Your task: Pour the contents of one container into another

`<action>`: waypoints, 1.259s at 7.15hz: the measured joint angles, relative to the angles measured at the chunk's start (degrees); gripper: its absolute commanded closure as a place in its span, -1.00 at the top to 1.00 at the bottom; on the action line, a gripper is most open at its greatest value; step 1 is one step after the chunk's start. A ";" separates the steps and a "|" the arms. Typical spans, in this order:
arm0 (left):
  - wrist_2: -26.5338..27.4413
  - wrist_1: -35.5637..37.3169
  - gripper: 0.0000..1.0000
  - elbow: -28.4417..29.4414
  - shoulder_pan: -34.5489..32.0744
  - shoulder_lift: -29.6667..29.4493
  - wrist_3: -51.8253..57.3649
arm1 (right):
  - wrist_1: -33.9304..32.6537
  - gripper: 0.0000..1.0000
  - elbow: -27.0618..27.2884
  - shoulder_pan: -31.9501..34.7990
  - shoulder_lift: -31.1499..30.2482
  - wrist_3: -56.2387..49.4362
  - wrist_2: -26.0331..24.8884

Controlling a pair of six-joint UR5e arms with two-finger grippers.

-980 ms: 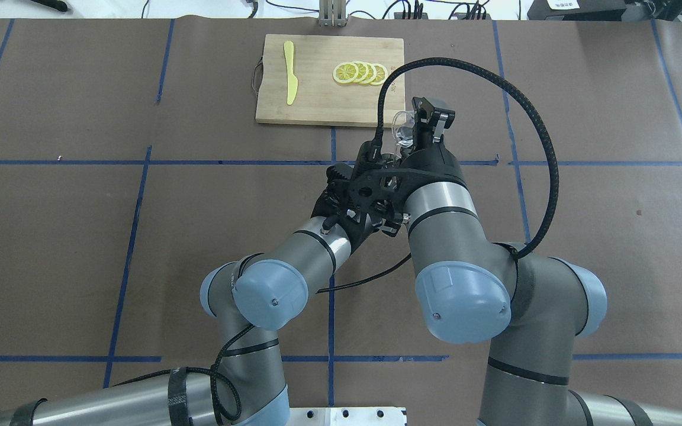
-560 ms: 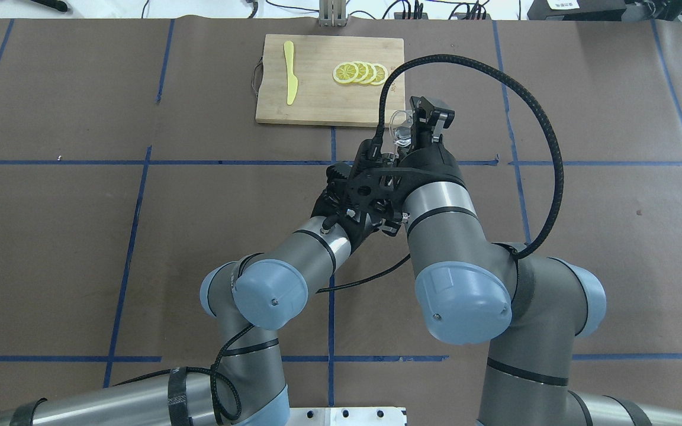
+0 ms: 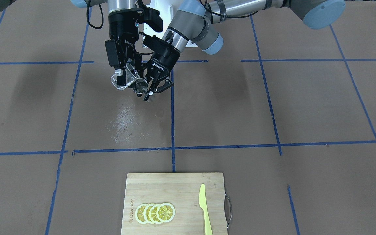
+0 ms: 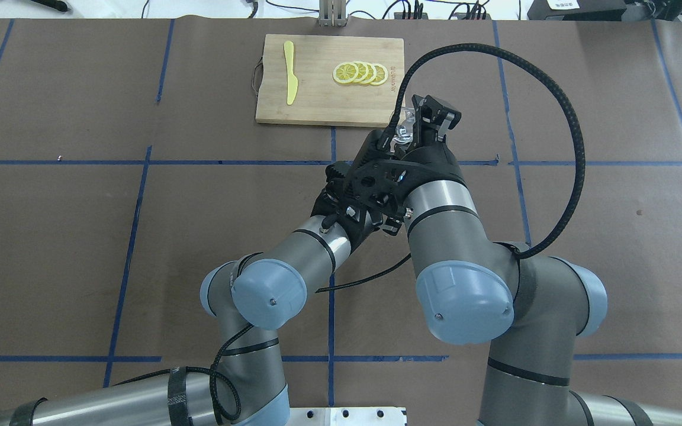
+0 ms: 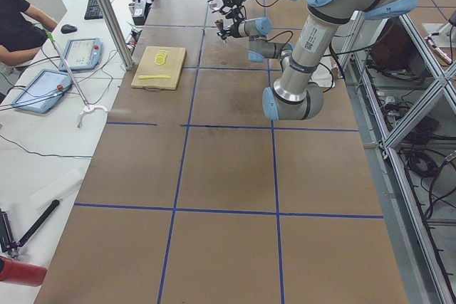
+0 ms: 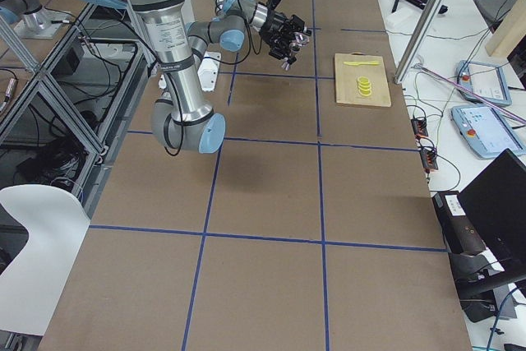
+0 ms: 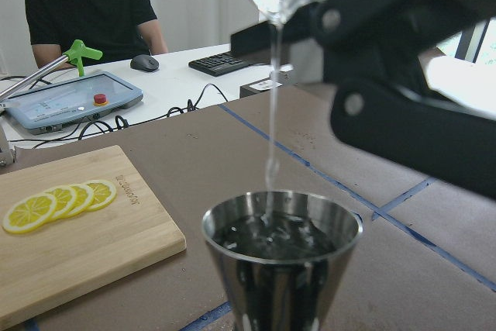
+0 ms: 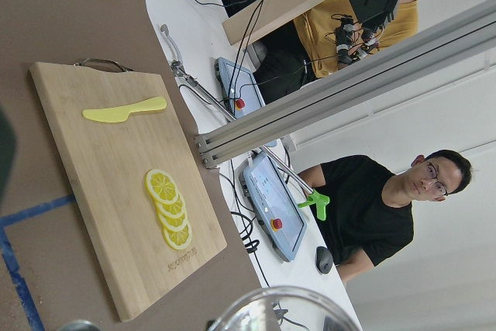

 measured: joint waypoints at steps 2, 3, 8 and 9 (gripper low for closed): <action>-0.02 -0.52 -1.00 -0.09 -0.07 0.16 0.00 | 0.08 -1.00 0.30 0.31 -0.17 3.28 0.00; -0.15 -0.84 -1.00 -0.17 -0.17 0.27 0.00 | 0.31 -1.00 0.85 0.64 -0.45 4.05 -0.06; -0.84 -1.66 -1.00 -0.34 -1.60 0.38 -0.02 | 0.77 -1.00 2.06 3.03 -2.77 19.80 -0.41; -0.85 -2.57 -1.00 -0.35 -2.15 0.47 -0.08 | 0.77 -1.00 2.29 3.54 -3.59 25.22 -0.43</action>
